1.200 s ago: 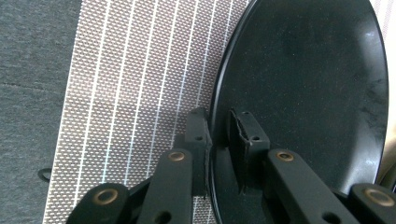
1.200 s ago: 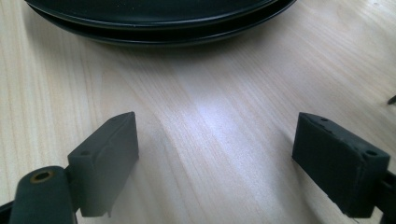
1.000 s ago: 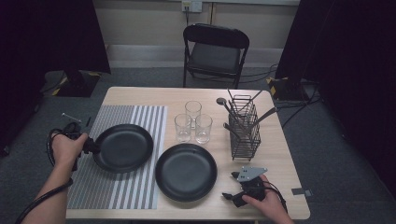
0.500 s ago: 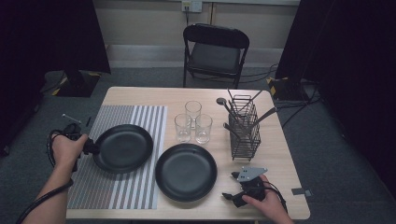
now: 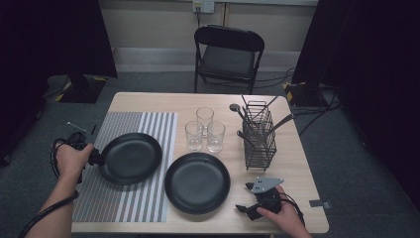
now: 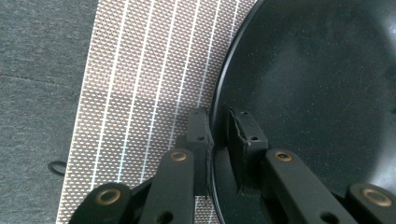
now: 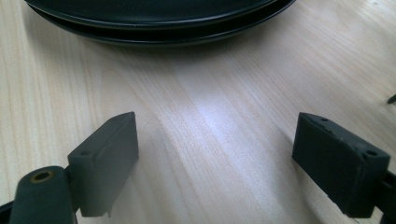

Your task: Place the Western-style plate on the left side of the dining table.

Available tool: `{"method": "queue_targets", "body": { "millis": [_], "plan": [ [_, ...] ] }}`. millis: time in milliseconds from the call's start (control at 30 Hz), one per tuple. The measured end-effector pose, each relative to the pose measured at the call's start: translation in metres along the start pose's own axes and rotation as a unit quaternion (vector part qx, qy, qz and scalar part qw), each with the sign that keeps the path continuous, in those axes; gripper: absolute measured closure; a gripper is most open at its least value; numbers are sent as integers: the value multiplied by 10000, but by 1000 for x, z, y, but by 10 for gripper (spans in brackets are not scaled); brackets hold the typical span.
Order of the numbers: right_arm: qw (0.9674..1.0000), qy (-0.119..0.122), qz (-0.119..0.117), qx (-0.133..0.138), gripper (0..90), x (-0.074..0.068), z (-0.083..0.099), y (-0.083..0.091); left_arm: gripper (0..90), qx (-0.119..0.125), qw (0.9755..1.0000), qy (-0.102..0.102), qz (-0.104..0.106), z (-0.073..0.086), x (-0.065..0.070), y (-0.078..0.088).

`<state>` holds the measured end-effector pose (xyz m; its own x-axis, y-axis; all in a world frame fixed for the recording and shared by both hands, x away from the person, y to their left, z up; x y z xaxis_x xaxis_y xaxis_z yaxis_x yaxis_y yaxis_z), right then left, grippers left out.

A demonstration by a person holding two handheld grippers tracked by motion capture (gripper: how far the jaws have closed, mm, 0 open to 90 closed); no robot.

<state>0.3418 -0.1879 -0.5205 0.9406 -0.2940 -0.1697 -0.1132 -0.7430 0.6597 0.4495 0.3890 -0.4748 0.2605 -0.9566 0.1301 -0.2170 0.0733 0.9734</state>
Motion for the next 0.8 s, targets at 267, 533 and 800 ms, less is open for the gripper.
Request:
{"method": "queue_targets", "body": {
  "millis": [267,533,800],
  "plan": [
    [10000,0,-1,1,138,0,0,0,807,28,10000,26,-48,1,-3,-2],
    [10000,-1,1,0,138,0,0,0,793,273,9996,16,-46,-3,-6,15],
    [10000,-9,1,-2,138,0,0,0,750,400,9987,-217,246,-4,6,30]
  ]
}}
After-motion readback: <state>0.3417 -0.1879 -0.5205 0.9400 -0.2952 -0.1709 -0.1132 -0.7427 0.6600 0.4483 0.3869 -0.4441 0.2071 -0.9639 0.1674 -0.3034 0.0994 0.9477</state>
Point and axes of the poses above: each handheld gripper's, and its own axes: y roughly backward along the jaws, z roughly out of its underside, x roughly to its right, the point moved 3 cm from there along -y, roughly forward along the jaws, and after that the axes turned 15 degrees about -z, right-handed, at the moved point
